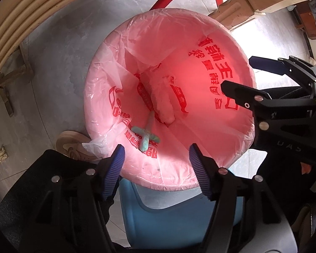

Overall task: Collect trash
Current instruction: 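Open the right tool dropping the bag while the left tool drops the sword into the bin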

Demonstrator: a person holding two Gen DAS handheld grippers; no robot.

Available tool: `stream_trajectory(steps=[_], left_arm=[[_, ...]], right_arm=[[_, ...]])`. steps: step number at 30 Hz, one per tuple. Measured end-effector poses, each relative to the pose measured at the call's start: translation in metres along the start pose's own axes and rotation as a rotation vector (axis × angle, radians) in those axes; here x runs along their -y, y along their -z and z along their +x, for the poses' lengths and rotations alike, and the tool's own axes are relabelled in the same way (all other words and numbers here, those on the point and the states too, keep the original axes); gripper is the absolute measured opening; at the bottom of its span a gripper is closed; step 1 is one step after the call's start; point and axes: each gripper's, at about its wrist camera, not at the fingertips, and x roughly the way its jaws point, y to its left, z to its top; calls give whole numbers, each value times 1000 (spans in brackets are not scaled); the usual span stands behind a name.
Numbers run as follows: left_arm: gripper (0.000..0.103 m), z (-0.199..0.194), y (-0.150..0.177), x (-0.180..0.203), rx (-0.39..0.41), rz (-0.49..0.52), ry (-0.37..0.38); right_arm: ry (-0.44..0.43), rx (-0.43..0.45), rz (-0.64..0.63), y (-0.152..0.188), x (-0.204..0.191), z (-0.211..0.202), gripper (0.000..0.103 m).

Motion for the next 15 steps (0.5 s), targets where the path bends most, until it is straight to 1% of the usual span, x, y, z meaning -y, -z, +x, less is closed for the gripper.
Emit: stream_trajectory(steps=[6,10,11,14,15], left_arm=[[63,-4,1,2,8,9,-9],[63,-11,5,5,24,16,-34],[63,-13,7,7,30,19,-44],[63,-25,16,14,63,47,-121],[63,-30,19,16,73,55,-135]], right_arm=[[3,3,-3,0,0,-2,70],[6,17,-2,1,1,-9,70],[3,22,1,2,2,-12,70],[-14,47,14,4,4,-26,70],[-21,57,18,6,4,-32,70]])
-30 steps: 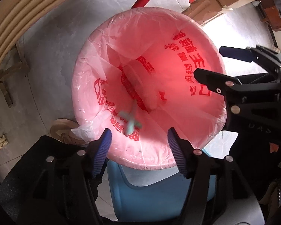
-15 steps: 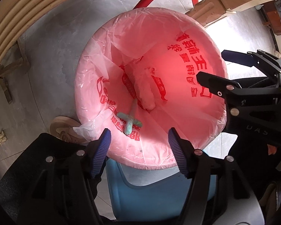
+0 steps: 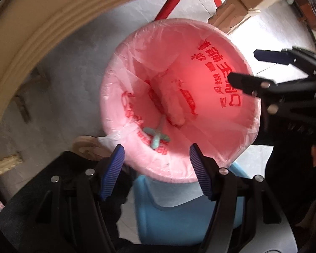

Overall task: Collect trash
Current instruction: 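Open the right tool dropping the bag while the left tool drops the sword into the bin, then move both tools back over the table toward the tissues and snack bar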

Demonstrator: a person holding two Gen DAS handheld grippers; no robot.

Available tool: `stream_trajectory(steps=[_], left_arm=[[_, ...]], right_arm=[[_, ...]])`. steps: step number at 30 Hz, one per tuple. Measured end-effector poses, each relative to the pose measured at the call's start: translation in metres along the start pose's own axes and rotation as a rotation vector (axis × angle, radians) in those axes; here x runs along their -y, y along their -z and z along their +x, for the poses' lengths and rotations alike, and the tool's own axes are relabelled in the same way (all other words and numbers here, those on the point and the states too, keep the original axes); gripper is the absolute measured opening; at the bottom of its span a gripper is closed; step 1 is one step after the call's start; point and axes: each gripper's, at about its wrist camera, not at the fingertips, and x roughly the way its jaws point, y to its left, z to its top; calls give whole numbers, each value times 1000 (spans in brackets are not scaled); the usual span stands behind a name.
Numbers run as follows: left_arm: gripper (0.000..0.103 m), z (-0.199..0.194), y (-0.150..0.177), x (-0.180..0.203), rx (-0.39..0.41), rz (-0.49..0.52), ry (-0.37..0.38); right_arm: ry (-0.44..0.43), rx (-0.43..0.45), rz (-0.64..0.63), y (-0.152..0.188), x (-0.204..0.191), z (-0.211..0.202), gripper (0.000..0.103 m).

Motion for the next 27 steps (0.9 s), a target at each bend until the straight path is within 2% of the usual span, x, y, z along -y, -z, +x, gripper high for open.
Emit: stream_trajectory(steps=[2,8,10,12,14,17,20,27], left_arm=[[63,-15,8,4,34,17,-28],[64,-72,32,7,143,30,-49],[64,-101,40,5,203,28,-63],[71,-129,46,1,260,19,-80],[71,-156,47,-5,319,6,-106],[71,-196,42,-13,399,-16,-144],[71,-229,34,-25,448,-34,-144],[72,-289,13,-38,502,-51,-151]], right_arm=[[-18,28,2,2,-1,-15,70],[-53,153,-15,6,-9,-83,70],[-64,193,-22,7,-11,-106,70],[-63,233,-38,6,-14,-131,70],[-56,281,-59,3,-16,-158,70],[-34,346,-83,-7,-15,-196,70],[-28,398,-94,-22,-13,-229,71],[-18,480,-86,-71,-1,-296,74]])
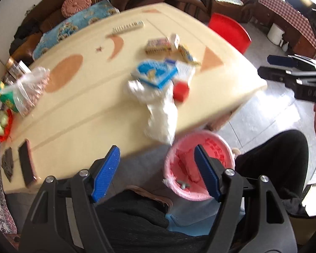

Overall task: Collect trash
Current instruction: 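Move both tools back over the table toward the tissues and snack bar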

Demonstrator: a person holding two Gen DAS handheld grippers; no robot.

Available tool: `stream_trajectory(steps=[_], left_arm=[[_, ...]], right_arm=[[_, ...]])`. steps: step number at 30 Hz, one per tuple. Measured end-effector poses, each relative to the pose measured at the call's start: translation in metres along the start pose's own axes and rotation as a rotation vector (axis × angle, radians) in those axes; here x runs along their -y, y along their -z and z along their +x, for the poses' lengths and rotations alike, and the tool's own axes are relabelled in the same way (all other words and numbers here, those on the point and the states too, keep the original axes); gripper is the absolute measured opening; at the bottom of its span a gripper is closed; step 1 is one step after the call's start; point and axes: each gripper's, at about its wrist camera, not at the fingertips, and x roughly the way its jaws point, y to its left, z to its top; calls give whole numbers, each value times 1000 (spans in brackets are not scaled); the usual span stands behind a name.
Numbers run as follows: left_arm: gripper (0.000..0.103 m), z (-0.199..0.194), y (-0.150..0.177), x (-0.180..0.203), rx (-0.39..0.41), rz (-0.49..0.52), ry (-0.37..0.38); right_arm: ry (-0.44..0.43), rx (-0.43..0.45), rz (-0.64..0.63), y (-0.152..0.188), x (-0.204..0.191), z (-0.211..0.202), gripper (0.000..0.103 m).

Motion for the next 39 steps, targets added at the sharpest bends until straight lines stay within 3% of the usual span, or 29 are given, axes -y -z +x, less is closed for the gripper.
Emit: stream_trajectory(steps=[6,14,24,39], left_arm=[[72,-17,-28,-7,21,19,-5],[72,5,-48,0,-20,63,0],[72,71,-52,5,-132,66,54],[72,129,-53,5,-214,58,112]], right_arm=[[-27,14,40,-56,17,1,74],[-31,-40,67,-90,31,37,74],[-44,-127,101,-99,43,100,74],[-63,-242,125,-98,52,173,74]])
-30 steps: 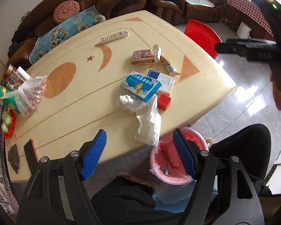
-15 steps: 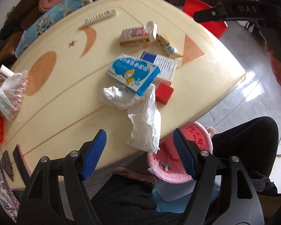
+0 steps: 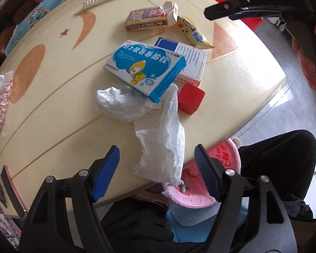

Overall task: Collect trash
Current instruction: 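Move both tools back over the table toward the tissues and snack bar, then grasp the white tissue with the left tool while the right tool grasps the yellow snack bar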

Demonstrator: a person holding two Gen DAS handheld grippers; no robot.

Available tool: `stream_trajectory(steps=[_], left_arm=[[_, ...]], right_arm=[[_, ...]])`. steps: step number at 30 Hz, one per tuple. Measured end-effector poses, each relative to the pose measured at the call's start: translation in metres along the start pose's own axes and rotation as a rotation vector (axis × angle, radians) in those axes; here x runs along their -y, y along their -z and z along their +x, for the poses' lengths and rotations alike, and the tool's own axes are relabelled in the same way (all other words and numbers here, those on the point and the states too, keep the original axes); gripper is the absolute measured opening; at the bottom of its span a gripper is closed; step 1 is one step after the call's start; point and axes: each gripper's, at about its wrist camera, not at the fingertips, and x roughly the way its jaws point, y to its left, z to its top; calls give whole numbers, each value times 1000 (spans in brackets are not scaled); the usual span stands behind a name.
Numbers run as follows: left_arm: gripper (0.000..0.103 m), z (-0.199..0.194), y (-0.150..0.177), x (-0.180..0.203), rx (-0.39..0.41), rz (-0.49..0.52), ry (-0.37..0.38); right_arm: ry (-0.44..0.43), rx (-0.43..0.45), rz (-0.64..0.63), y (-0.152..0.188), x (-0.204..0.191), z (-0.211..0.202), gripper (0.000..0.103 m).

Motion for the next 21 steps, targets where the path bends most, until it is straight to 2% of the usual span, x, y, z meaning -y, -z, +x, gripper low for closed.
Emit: stream_trajectory(steps=[7,21], left_arm=[[72,18,1,-2,-30,-9,23],[72,41,-1,-11,-57,-36,39]], right_arm=[[8,-66,0,-8,-3,40,74],[72,-71,-6,-12,-2,66,74]])
